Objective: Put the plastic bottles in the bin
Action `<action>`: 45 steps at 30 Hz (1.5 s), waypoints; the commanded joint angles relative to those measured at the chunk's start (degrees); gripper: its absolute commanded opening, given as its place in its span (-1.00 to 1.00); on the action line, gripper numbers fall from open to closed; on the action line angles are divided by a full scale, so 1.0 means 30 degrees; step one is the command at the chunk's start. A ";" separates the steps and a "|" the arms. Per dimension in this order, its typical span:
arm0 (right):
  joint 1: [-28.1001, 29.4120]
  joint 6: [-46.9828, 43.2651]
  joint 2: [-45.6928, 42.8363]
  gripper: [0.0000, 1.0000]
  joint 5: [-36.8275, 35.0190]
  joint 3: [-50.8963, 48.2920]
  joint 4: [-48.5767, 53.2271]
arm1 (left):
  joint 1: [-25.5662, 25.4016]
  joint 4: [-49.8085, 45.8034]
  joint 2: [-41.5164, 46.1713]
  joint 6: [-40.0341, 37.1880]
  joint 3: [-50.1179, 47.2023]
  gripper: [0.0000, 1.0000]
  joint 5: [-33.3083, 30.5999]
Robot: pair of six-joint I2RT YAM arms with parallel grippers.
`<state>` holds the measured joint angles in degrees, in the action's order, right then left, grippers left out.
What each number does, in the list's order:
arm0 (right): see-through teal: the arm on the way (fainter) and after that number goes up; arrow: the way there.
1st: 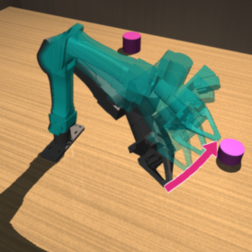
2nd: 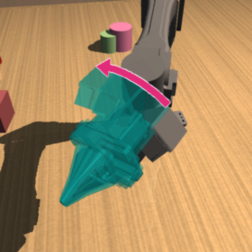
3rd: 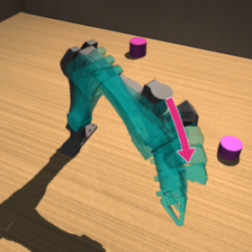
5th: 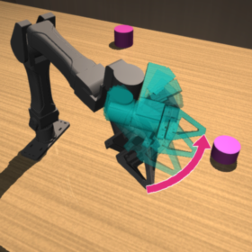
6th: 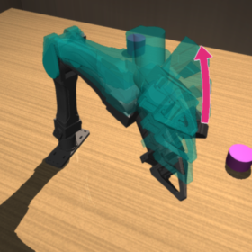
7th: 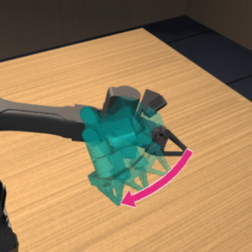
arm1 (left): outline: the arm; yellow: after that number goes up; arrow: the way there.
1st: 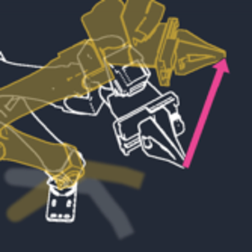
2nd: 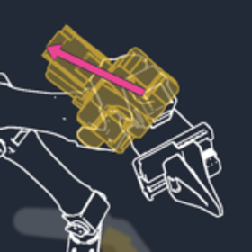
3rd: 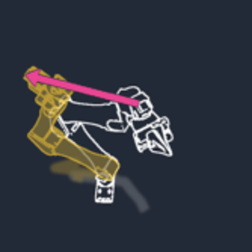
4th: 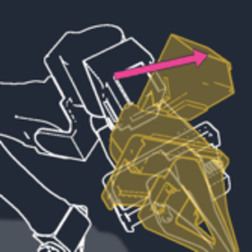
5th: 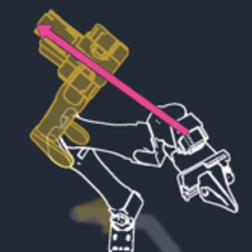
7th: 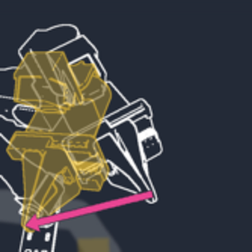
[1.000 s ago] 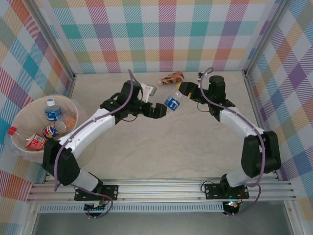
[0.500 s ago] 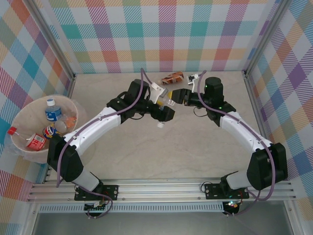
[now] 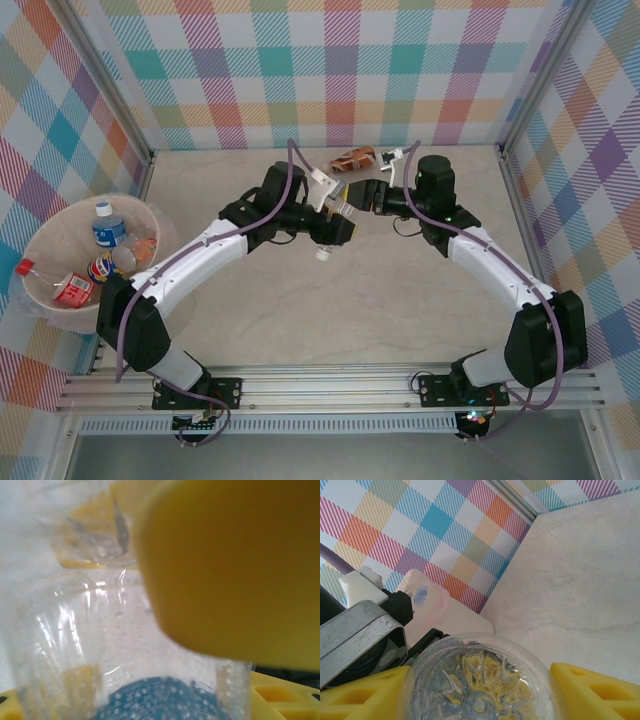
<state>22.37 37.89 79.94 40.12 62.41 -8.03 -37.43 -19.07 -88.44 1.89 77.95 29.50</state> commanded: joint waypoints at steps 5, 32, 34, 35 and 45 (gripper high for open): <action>0.0058 0.0613 -0.0864 0.69 -0.1322 0.0649 0.0258 | -0.0033 -0.0086 0.1055 0.0410 -0.0275 0.18 -0.3895; -0.0015 -0.1477 -0.3196 0.99 -1.1155 0.0231 0.5326 | 0.6949 -1.2633 1.1254 0.7230 0.4064 0.22 -2.6069; -0.0015 -0.1519 -0.3252 0.99 -1.1101 0.0202 0.5450 | 0.9141 -1.3470 1.1018 0.7664 0.4218 0.22 -2.3561; -0.0030 -0.1577 -0.3261 0.99 -1.1087 0.0174 0.5506 | 0.9966 -1.3808 1.0780 0.7782 0.4265 0.21 -2.2138; -0.0030 -0.2707 -0.3591 0.99 -1.1156 0.0194 0.6373 | 1.9418 -1.6502 0.8206 0.7522 0.4835 0.20 -1.3343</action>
<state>22.44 32.14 70.19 6.50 62.46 9.89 16.29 -64.05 -63.13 24.64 90.32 -19.16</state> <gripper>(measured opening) 0.996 0.609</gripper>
